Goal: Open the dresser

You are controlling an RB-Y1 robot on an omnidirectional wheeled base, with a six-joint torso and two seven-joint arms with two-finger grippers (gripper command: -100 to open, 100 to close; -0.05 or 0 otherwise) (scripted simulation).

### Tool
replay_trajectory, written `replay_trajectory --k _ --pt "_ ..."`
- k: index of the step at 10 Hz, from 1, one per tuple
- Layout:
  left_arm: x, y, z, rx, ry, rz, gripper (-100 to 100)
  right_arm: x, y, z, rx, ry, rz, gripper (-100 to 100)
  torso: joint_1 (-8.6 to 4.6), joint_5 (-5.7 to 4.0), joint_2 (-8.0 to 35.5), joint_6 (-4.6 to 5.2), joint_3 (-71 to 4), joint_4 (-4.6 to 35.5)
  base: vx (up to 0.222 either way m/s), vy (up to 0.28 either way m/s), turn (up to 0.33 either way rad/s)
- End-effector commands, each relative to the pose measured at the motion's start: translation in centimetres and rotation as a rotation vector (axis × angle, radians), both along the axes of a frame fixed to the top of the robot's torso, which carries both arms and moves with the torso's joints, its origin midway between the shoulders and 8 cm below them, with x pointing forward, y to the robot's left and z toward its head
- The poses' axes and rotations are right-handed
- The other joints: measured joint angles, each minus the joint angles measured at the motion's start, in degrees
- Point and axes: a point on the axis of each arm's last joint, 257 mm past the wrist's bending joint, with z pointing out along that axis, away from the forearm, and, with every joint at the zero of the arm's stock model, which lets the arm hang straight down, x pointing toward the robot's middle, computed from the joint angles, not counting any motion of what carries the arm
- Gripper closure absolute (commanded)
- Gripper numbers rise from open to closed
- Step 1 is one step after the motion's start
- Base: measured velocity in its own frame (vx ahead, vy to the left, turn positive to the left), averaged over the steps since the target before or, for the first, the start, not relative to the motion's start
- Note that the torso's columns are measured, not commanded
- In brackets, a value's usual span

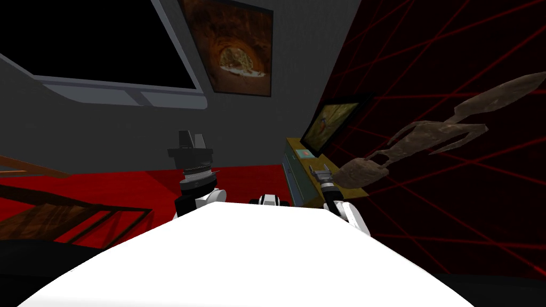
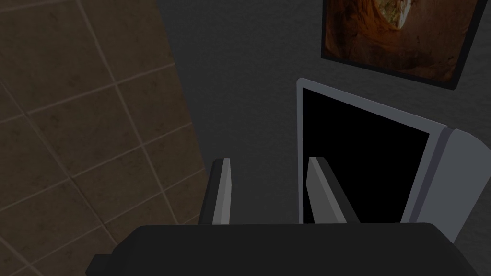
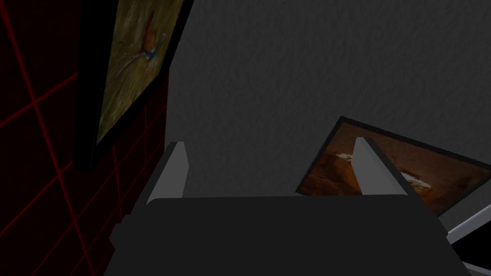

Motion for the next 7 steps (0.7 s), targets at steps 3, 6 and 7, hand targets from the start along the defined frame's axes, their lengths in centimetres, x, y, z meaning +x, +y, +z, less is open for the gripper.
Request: replay_trajectory --k 3,6,7 --pt "0.0 0.0 0.0 0.000 0.000 0.000 0 -0.1 -3.4 -3.3 -0.245 0.100 -0.083 -100 -0.02 0.00 0.1 0.00 0.0 0.0 0.084 0.044 0.014" --pt "0.0 0.0 0.0 0.000 0.000 0.000 0 -0.3 -4.6 -4.8 -0.369 0.151 -0.107 -100 0.11 0.03 0.0 0.00 0.0 0.0 0.065 0.056 0.017" --pt "0.0 0.0 0.0 0.000 0.000 0.000 0 -0.6 -5.9 -5.9 -0.439 0.185 -0.129 -100 0.00 0.01 0.1 0.00 0.0 0.0 0.070 0.047 0.032"
